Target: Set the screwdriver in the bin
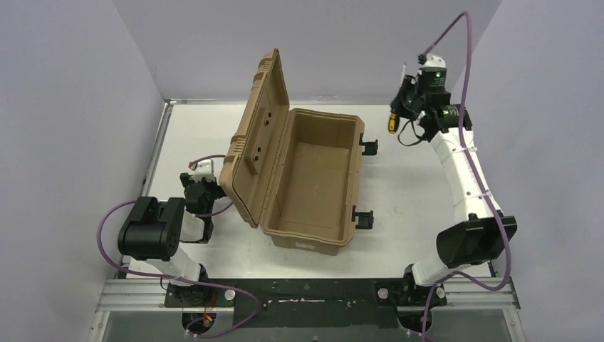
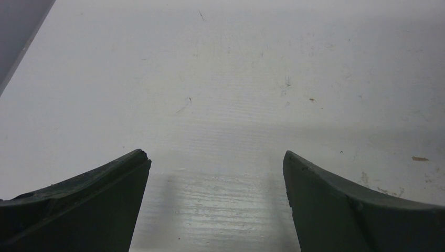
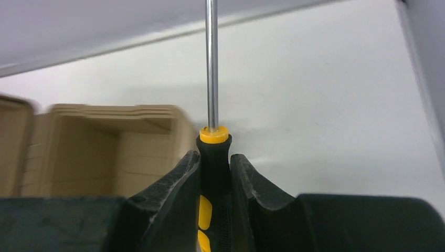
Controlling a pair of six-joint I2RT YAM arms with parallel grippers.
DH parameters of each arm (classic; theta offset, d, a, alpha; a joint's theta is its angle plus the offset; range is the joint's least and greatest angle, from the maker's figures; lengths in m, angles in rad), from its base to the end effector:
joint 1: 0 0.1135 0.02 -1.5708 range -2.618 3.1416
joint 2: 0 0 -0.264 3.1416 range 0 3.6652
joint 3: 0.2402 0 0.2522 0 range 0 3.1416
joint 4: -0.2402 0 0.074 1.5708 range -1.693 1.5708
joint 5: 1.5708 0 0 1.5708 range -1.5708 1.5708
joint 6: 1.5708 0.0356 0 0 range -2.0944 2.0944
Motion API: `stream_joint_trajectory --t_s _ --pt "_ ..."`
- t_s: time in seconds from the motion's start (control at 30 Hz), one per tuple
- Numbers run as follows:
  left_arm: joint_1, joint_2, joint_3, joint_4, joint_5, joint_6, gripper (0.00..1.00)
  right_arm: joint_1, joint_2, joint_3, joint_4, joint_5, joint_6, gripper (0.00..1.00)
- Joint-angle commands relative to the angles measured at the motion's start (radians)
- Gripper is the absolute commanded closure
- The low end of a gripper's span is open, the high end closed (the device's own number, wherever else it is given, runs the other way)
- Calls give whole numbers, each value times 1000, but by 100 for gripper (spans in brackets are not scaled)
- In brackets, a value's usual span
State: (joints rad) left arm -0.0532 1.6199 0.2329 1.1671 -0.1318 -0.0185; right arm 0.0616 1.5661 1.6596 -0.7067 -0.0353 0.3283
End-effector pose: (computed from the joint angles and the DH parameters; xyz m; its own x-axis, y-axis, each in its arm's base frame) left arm 0.2433 -0.0083 0.1235 -0.2164 -0.0068 -0.9763 -0.0794 0.9968 0.0106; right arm 0.3459 0.0226 0.3970 -0.5728 0.2875 -0.7676 0.0997 0.9539 0.2829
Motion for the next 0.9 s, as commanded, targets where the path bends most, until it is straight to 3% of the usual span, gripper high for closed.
stream_joint_trajectory --t_s 0.0,0.17,0.37,0.53,0.87 --pt "-4 -8 20 47 -8 -8 3 205 -40 129 -41 60 146 100" --pt "-4 -9 20 47 -8 -8 3 405 37 144 -24 126 195 100" --pt "-4 -9 20 46 -8 -8 3 521 131 -45 84 89 246 100" --pt "-4 -9 20 47 -8 -8 3 562 230 -153 146 71 266 100" --pt "-4 -9 20 46 -8 -9 3 585 386 -220 209 97 247 100"
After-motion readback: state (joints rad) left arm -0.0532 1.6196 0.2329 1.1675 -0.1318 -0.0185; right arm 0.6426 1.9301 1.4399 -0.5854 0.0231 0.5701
